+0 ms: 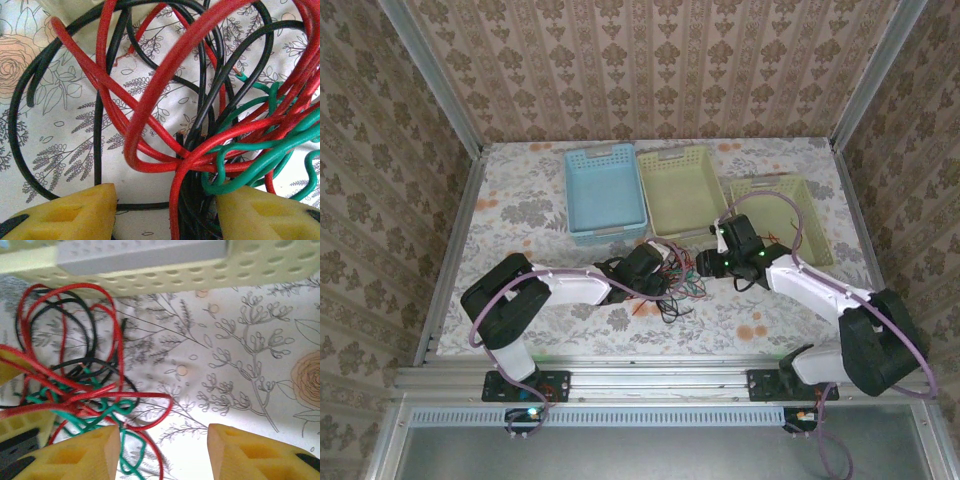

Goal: Untangle the cables

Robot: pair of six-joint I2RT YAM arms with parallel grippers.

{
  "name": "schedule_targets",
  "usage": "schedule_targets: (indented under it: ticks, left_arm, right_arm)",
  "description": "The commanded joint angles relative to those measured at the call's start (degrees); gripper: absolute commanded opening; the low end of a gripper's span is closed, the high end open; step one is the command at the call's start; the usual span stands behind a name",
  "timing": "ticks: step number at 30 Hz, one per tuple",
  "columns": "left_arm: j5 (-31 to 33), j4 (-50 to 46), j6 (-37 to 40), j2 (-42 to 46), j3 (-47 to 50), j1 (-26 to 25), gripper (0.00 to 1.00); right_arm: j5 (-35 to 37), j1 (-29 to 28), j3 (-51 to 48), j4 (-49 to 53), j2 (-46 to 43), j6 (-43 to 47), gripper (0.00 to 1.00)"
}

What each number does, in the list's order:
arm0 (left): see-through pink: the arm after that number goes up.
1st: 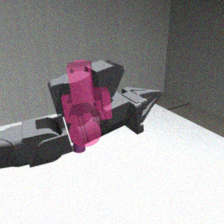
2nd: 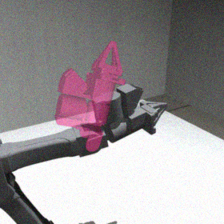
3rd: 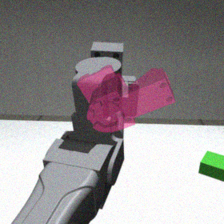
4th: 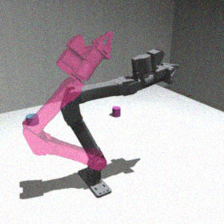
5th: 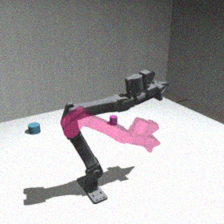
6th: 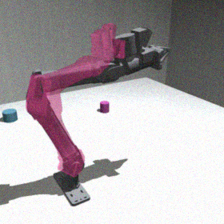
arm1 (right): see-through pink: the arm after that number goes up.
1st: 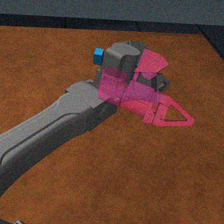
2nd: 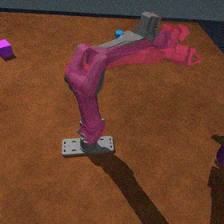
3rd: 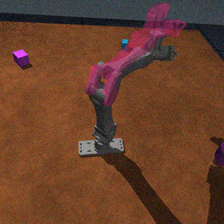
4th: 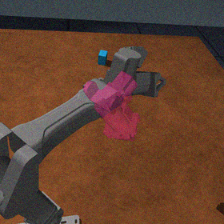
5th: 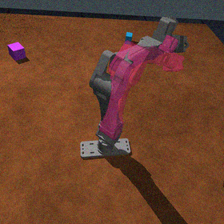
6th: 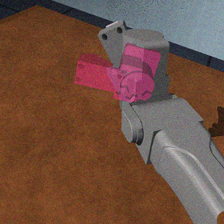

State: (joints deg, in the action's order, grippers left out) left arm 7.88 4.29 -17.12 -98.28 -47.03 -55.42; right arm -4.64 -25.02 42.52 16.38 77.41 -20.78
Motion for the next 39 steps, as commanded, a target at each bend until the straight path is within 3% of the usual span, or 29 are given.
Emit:
schedule_targets:
  ticks: [1,7,21,28,31,35,39]
  left_arm:
    - [1.41,-3.42,-0.86,-0.33,-1.01,0.23,0.55]
    - [1.83,-3.76,-0.88,-0.49,-1.14,0.05,0.55]
    - [2.08,-5.02,-0.1,-1.34,-2.61,-0.82,0.56]
    - [0.7,-6.78,0.99,-2.52,-4.11,-0.93,0.57]
    - [0.37,-7.02,1.11,-2.56,-4.22,-1.1,0.57]
    - [0.71,-7.11,0.91,-2.44,-4.13,-1.15,0.58]
    - [1.53,-7.19,0.36,-2.66,-3.96,-1.1,0.58]
  right_arm:
    - [-0.52,0.06,2.92,0.02,4.58,-1.27,0.5]
    - [-0.18,0.01,3.46,-0.28,9.89,-1.86,0.48]
    - [10.06,-3.23,5.82,-1.06,16.45,-1.51,0.48]
    - [11.92,-3.97,6.65,-3.09,18.32,-1.61,0.47]
    - [13.08,-4.08,6.53,-3.83,19.05,-1.8,0.38]
    - [16.35,-4.08,5.54,-4.19,18.72,-3.49,0.12]
    - [19.58,-3.99,3.8,-4.53,15.6,-4.19,0.02]
